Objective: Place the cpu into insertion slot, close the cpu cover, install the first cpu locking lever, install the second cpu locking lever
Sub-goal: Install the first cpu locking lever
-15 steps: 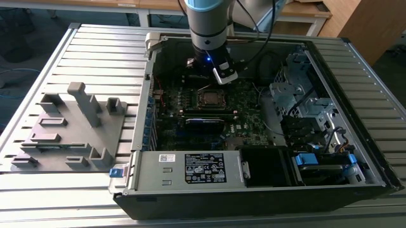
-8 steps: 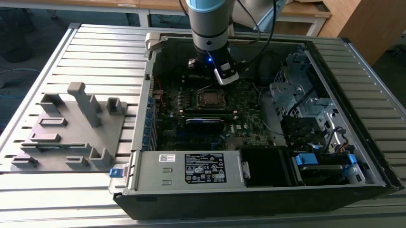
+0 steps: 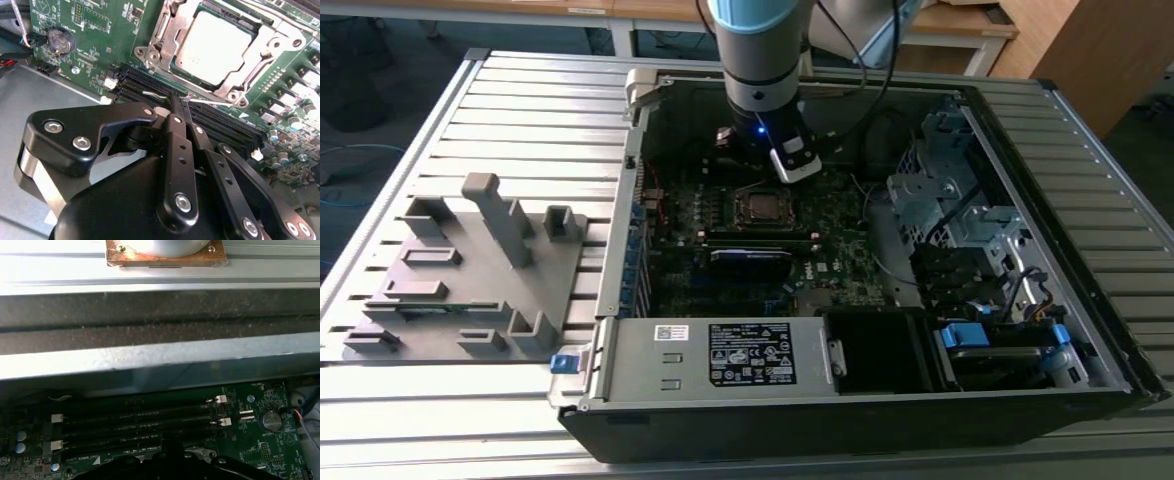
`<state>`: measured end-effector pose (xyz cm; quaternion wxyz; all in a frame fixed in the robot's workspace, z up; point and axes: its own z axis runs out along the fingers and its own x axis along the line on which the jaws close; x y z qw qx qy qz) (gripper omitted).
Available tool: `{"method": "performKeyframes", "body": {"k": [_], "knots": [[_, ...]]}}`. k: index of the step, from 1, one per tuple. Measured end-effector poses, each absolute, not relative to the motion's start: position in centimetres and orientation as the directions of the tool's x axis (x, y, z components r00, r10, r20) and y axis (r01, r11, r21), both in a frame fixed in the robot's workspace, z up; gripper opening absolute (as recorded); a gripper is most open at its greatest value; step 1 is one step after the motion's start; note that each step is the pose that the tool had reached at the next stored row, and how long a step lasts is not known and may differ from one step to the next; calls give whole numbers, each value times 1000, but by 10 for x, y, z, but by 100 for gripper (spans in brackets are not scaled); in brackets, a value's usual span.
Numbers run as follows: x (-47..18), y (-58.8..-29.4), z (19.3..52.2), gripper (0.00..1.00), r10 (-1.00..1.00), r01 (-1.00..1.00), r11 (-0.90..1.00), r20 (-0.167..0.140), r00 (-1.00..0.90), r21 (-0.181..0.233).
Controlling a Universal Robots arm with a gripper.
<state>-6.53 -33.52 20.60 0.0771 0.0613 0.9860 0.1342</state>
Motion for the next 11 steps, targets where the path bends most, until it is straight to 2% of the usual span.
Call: {"method": "performKeyframes", "body": {"k": [11], "knots": [[-65, -335, 202, 10, 142, 98, 956, -145, -979, 275]]}}
